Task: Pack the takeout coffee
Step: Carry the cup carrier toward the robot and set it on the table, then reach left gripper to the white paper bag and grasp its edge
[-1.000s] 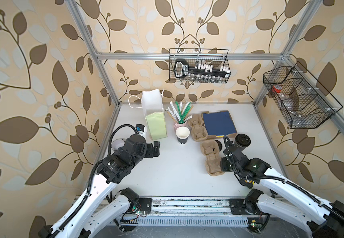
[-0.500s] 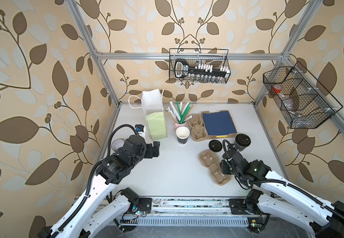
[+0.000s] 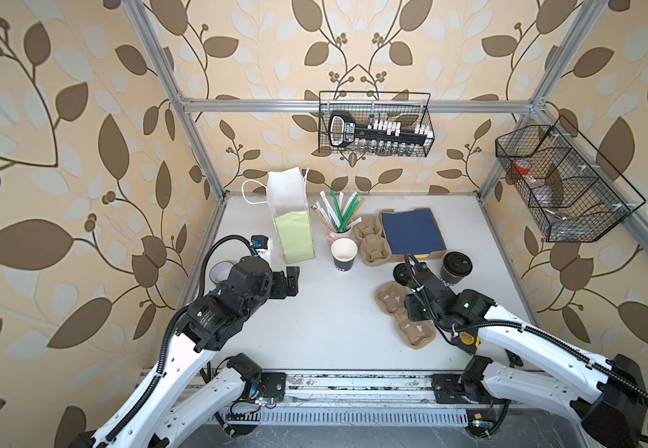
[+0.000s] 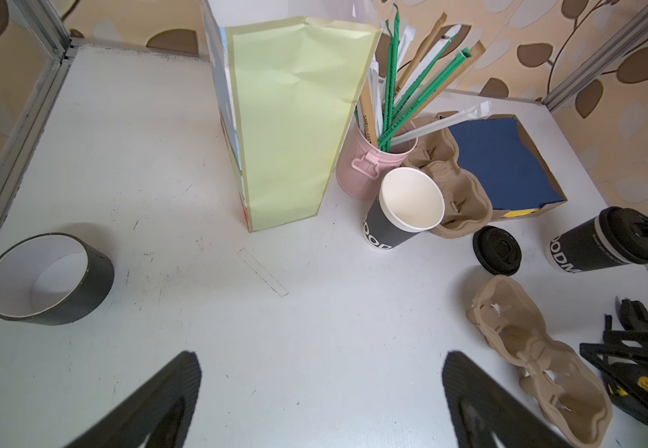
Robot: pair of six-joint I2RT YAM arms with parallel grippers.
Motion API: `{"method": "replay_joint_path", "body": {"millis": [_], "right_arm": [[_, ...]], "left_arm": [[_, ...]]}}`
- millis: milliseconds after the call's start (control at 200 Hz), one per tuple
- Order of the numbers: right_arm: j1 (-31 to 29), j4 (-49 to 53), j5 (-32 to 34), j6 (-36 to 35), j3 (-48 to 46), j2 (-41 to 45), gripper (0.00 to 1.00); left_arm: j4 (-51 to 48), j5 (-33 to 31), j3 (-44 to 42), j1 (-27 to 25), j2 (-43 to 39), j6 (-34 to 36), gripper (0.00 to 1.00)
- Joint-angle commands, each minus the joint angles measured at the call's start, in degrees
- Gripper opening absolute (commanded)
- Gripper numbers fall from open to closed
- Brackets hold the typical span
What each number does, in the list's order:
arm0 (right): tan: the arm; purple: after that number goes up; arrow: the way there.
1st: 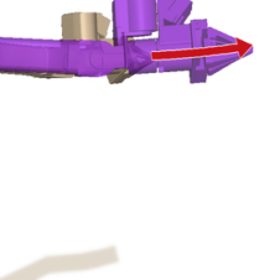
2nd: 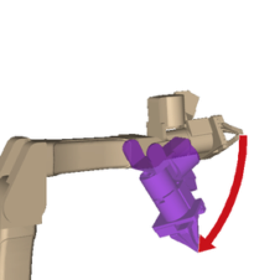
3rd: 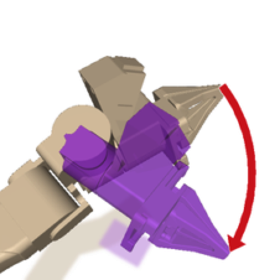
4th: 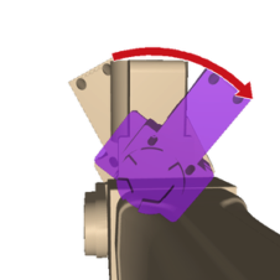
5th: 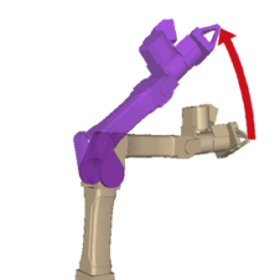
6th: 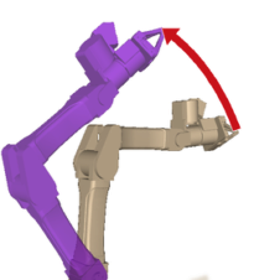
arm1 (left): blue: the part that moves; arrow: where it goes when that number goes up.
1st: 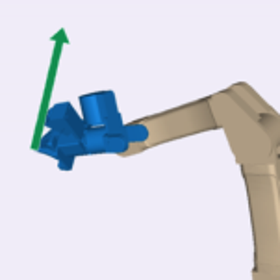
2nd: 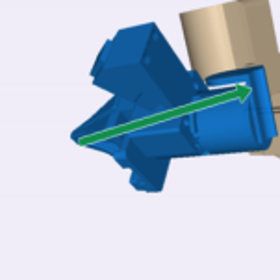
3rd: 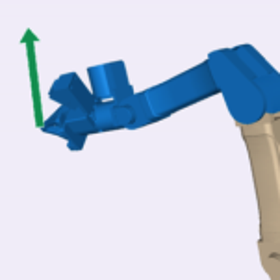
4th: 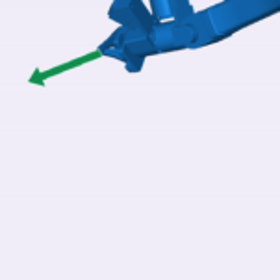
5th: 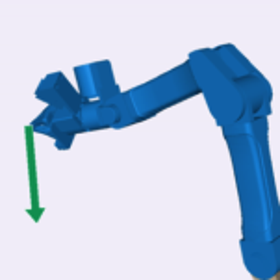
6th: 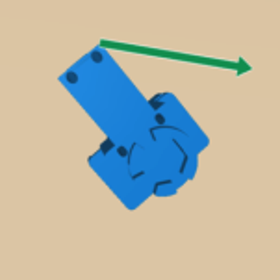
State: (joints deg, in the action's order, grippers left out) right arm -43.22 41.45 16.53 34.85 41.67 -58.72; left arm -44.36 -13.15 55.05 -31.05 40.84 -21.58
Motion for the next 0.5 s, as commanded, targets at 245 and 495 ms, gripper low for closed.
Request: {"method": "replay_joint_path", "body": {"millis": [245,495], "right_arm": [[-1.5,-1.6,-0.6,-3.5,5.8,-1.9,0.63],[-2.4,-1.7,-0.7,-3.3,6.7,-1.9,0.77]], "left_arm": [[-0.6,-10.1,10.3,0.7,3.4,-5.2,0.99],[-5.5,-13.8,23.8,5.7,15.6,-5.1,0.99]]}}
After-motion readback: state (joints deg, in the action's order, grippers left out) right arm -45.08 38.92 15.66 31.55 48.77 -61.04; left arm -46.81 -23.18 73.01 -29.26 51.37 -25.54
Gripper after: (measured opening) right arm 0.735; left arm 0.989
